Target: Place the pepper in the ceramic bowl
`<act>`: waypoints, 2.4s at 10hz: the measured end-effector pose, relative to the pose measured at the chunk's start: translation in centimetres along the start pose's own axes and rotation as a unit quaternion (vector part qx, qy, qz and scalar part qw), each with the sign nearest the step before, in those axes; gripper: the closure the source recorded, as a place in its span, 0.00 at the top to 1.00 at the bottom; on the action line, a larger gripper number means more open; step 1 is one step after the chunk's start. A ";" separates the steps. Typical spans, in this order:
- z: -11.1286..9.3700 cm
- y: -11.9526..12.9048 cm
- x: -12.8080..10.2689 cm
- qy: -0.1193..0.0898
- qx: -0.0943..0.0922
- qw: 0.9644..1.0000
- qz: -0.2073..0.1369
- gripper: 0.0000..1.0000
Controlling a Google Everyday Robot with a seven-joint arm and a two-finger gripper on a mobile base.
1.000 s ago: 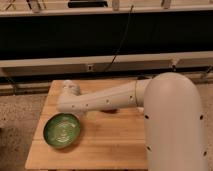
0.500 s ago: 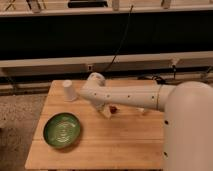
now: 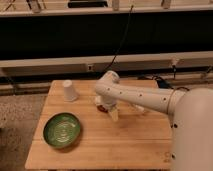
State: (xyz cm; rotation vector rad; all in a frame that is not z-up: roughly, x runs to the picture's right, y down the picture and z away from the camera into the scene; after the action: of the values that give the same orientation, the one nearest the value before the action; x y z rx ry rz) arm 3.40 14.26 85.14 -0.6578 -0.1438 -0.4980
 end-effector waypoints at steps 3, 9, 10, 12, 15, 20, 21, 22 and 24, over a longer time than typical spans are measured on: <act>1.2 0.5 1.2 -0.018 0.004 0.999 0.032 0.80; 3.4 -0.9 2.2 -0.022 0.014 0.999 0.041 0.70; 3.7 -1.2 2.4 -0.022 0.014 0.999 0.037 0.57; 3.8 -1.5 2.4 -0.025 0.014 0.999 0.033 0.39; 3.4 -1.7 2.4 -0.025 0.018 0.999 0.025 0.08; 0.0 -2.8 0.9 -0.024 0.027 0.999 0.000 0.00; -0.7 -3.2 0.6 -0.023 0.030 0.999 -0.008 0.00; -1.2 -3.6 0.2 -0.023 0.032 0.999 -0.015 0.00; -2.8 -4.7 -0.4 -0.020 0.037 0.998 -0.037 0.00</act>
State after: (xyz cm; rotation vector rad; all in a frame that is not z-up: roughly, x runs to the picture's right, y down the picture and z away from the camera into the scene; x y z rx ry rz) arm 0.68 9.46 85.39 -0.5915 -0.2236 -0.5479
